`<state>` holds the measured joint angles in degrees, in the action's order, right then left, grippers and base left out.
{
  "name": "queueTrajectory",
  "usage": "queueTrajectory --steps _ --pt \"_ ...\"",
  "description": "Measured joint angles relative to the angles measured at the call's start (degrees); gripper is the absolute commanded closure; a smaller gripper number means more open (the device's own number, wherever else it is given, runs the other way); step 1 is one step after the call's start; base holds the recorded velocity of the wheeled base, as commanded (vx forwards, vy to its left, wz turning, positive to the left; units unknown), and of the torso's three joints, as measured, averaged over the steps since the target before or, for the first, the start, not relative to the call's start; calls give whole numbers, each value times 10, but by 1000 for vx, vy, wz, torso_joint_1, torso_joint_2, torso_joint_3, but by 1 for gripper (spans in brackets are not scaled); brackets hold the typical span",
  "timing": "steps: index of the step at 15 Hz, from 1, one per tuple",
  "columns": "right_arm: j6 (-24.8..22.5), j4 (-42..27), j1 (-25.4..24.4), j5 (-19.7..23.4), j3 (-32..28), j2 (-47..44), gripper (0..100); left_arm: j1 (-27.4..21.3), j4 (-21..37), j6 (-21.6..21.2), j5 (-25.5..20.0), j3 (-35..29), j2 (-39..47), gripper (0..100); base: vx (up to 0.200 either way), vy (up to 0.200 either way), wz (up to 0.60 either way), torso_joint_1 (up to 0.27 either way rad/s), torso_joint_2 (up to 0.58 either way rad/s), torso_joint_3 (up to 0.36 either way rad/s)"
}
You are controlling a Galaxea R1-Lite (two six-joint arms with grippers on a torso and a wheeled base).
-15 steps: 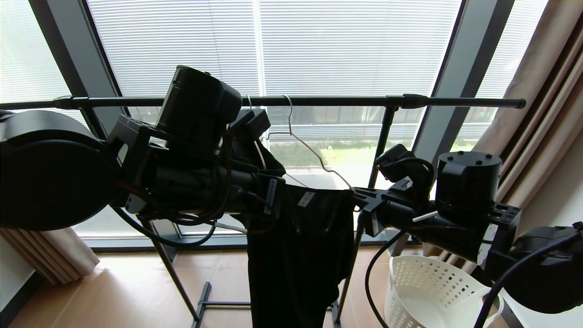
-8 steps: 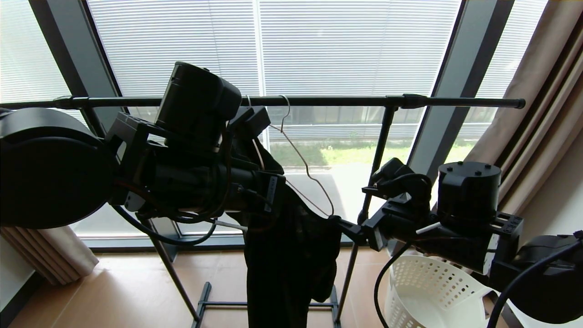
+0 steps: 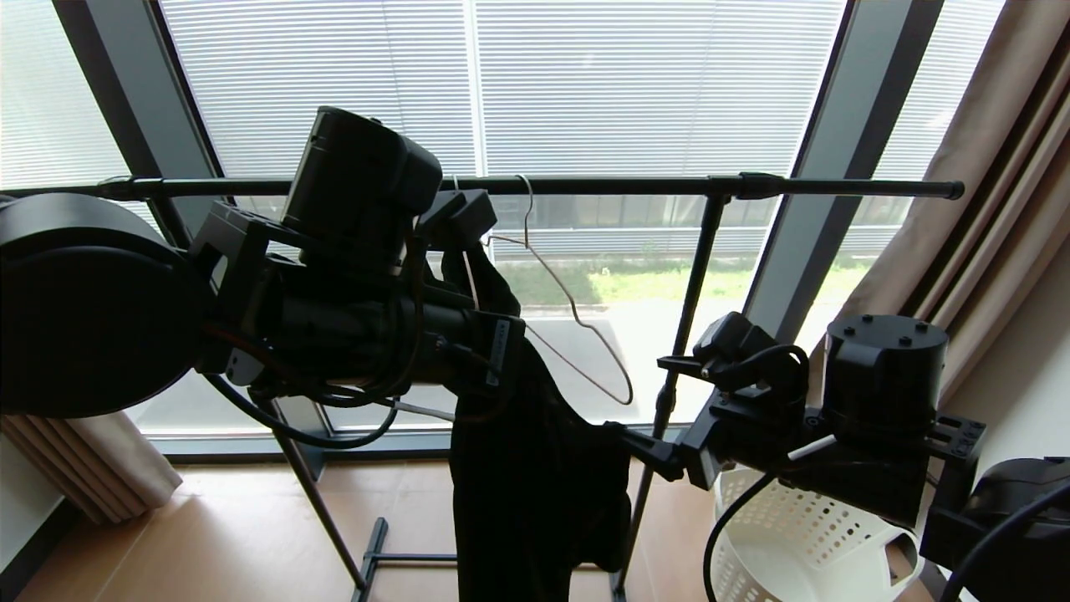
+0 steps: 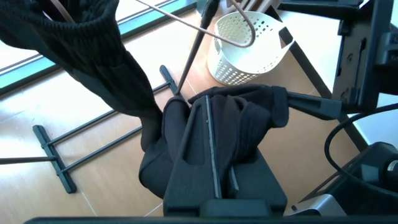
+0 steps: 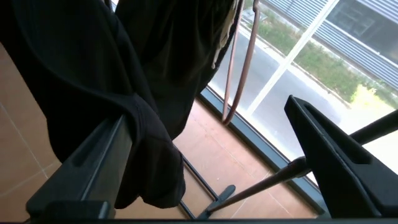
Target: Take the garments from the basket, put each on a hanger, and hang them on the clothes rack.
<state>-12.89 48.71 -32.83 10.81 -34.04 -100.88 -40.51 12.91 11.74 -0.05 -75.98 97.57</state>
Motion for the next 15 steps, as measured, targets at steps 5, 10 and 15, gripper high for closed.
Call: queueTrajectory --steps 5,10,15 --pt "0 2 -24 5 6 -12 0 -3 0 0 0 -8 0 100 0 0 0 0 0 0" --pt "2 39 -34 1 5 -32 100 -9 1 1 0 -9 0 100 0 0 0 0 0 0" --pt "2 40 -7 1 -6 -28 100 -8 2 1 0 2 -6 100 0 0 0 0 0 0"
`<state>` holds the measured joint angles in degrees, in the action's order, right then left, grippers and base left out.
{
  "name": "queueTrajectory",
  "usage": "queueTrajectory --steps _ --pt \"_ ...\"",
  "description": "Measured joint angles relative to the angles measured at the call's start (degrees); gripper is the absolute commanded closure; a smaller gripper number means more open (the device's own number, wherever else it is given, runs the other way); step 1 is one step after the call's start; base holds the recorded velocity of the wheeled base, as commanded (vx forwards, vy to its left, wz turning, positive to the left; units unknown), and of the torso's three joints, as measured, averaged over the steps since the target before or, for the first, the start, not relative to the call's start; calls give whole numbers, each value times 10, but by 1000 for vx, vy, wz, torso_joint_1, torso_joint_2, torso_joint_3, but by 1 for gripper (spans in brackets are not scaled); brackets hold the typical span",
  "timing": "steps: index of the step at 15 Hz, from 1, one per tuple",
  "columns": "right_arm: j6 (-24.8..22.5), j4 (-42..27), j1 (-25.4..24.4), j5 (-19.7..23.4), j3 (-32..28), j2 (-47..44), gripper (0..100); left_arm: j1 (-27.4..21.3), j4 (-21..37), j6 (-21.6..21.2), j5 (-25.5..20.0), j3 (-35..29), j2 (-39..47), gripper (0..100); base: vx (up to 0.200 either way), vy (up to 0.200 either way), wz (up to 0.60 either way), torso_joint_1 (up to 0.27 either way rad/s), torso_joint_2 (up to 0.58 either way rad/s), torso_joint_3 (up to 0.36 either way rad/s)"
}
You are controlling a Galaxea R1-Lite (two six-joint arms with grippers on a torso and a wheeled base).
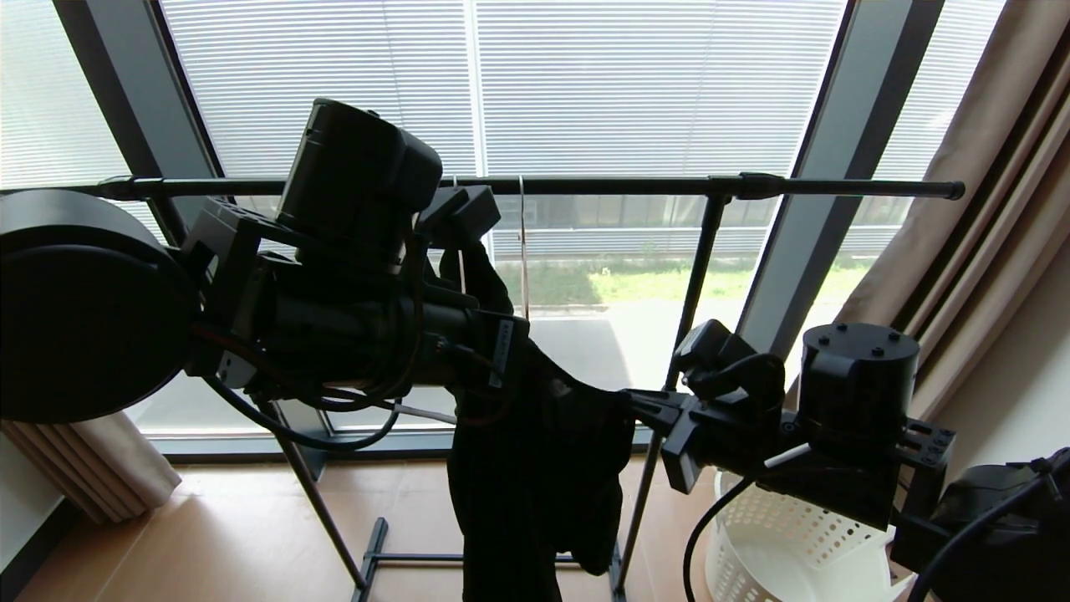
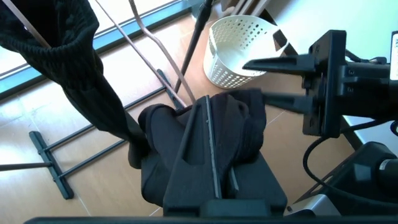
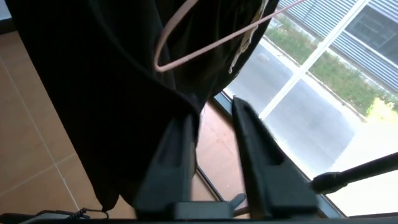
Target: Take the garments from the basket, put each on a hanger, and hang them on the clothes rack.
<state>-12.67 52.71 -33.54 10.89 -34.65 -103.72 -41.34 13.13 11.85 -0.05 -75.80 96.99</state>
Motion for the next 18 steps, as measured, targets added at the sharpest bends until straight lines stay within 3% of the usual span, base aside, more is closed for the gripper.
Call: queueTrajectory --steps 7,8,18 --pt "1 -5 54 0 -24 41 100 -6 -1 -2 0 39 -5 100 0 0 0 0 0 0" --pt "1 -5 55 0 -25 44 100 -7 -2 -3 0 45 -5 0 0 0 0 0 0 0" --pt "7 -7 92 0 -49 61 100 -16 -1 -11 0 54 -6 0 0 0 0 0 0 0"
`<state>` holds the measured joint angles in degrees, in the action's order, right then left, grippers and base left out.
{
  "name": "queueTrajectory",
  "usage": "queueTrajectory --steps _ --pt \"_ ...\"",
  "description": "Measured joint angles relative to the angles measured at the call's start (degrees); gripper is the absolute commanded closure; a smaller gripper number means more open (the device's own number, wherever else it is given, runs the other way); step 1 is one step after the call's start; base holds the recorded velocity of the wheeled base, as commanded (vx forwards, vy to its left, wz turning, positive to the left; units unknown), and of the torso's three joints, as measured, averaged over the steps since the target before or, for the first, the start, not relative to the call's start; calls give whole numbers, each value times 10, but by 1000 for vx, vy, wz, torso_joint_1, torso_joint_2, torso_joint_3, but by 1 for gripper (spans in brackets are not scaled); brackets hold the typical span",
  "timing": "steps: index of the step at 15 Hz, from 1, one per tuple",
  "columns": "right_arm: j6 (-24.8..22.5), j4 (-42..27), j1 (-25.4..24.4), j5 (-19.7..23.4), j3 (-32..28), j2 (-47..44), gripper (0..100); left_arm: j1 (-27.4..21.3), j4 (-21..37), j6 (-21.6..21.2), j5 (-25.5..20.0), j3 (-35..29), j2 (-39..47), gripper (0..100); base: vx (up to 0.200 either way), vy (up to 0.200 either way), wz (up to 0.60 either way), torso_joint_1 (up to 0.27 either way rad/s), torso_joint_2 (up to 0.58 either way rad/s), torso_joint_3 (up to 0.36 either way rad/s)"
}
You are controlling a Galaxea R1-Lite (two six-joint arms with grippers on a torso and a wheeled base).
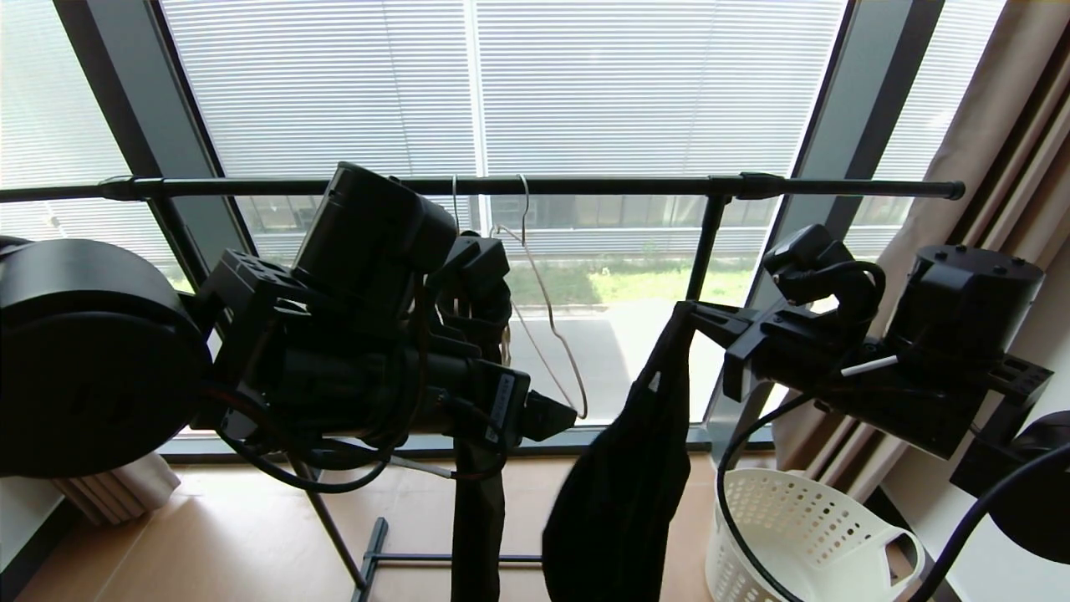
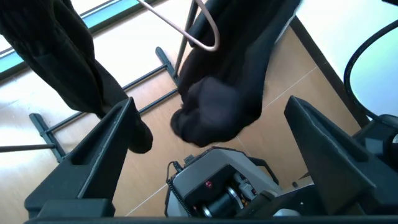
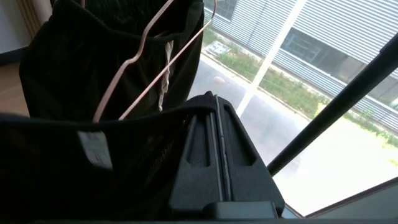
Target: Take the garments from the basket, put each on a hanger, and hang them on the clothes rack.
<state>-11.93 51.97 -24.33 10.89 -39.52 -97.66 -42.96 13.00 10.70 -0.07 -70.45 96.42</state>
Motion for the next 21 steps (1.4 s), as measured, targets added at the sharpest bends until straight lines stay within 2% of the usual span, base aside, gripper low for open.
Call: queueTrajectory --steps 5,10,15,17,21 --pt "2 0 21 -2 -10 3 100 3 0 -12 1 -12 0 0 0 0 0 0 0 0" --pt "2 1 23 -12 -11 4 100 3 -1 -5 23 -76 58 0 0 0 0 0 0 0" --pt "1 2 23 -11 -11 4 100 2 0 35 92 -197 163 0 0 0 0 0 0 0" --pt "1 2 22 -11 -10 4 100 4 0 49 138 -241 205 0 0 0 0 0 0 0" --pt "1 2 22 -12 -8 4 100 10 0 69 184 -285 254 0 0 0 0 0 0 0"
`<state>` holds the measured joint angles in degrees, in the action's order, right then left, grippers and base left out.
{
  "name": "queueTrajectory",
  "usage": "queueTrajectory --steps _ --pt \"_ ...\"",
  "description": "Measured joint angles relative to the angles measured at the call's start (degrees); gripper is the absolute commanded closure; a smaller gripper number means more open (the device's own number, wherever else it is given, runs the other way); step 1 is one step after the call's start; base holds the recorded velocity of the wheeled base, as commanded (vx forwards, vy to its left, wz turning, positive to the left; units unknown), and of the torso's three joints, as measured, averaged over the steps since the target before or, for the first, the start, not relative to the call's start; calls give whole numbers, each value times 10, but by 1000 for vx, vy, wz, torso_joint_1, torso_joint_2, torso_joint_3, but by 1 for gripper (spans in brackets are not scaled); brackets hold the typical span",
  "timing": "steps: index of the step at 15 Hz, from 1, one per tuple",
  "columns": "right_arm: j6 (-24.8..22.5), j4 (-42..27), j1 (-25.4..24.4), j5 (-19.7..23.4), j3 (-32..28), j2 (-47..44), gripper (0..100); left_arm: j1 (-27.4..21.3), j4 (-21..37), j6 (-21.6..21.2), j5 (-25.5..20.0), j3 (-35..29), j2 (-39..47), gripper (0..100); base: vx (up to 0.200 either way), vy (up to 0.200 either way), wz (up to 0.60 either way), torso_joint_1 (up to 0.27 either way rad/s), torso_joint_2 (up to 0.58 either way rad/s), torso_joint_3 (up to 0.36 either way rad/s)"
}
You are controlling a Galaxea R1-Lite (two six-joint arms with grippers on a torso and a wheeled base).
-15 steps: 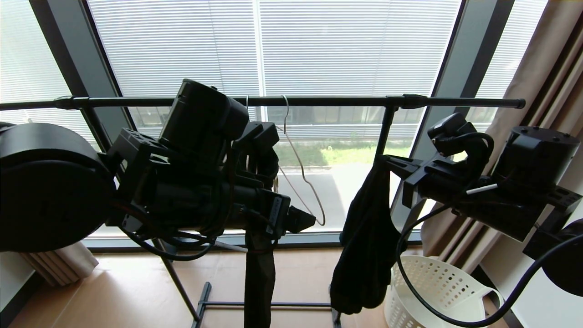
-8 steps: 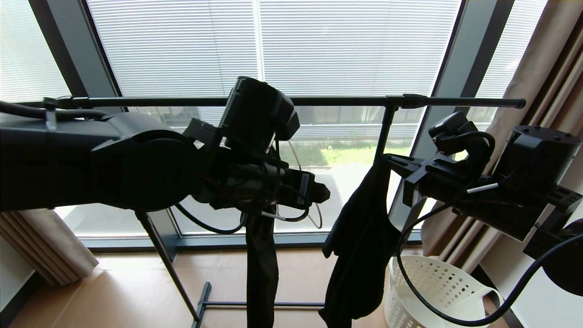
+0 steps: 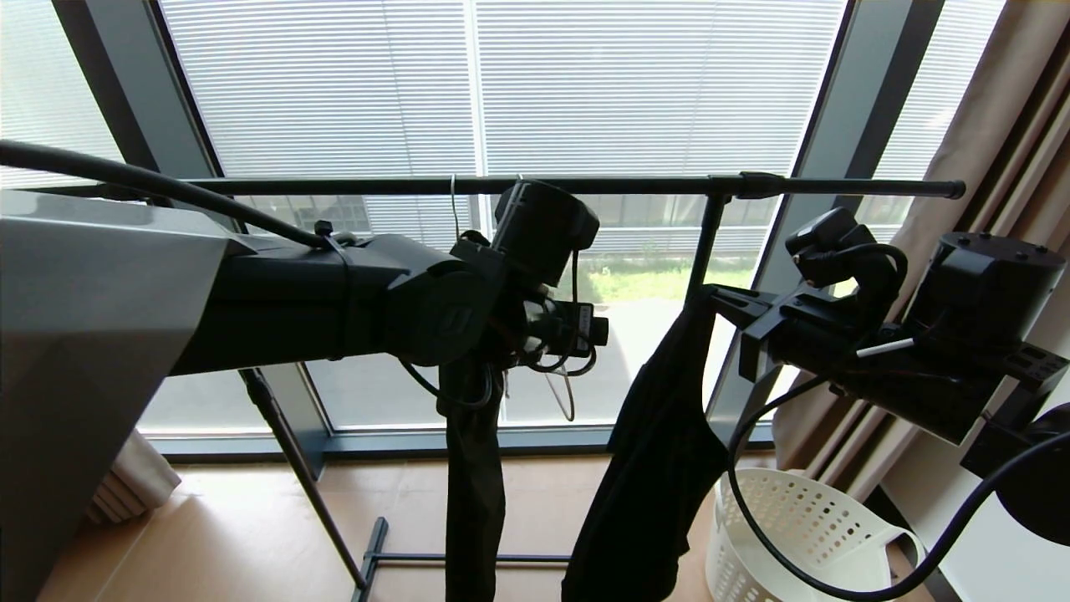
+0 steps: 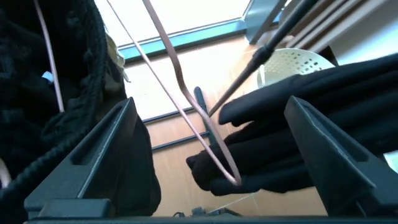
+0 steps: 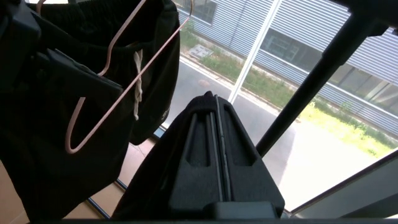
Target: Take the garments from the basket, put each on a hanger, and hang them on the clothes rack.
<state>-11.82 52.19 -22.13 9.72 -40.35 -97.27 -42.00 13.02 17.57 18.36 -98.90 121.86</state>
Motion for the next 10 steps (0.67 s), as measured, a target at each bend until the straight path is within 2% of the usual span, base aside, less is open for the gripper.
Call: queueTrajectory --steps 3,5,6,10 --pt "0 0 -1 0 2 0 100 1 0 4 13 -25 23 0 0 0 0 0 0 0" --pt "0 0 -1 0 2 0 100 1 0 17 41 -46 39 0 0 0 0 0 0 0" --pt "0 0 -1 0 3 0 100 2 1 18 49 -52 44 100 0 0 0 0 0 0" --pt "0 0 -2 0 3 -3 100 2 3 20 51 -52 55 100 0 0 0 0 0 0"
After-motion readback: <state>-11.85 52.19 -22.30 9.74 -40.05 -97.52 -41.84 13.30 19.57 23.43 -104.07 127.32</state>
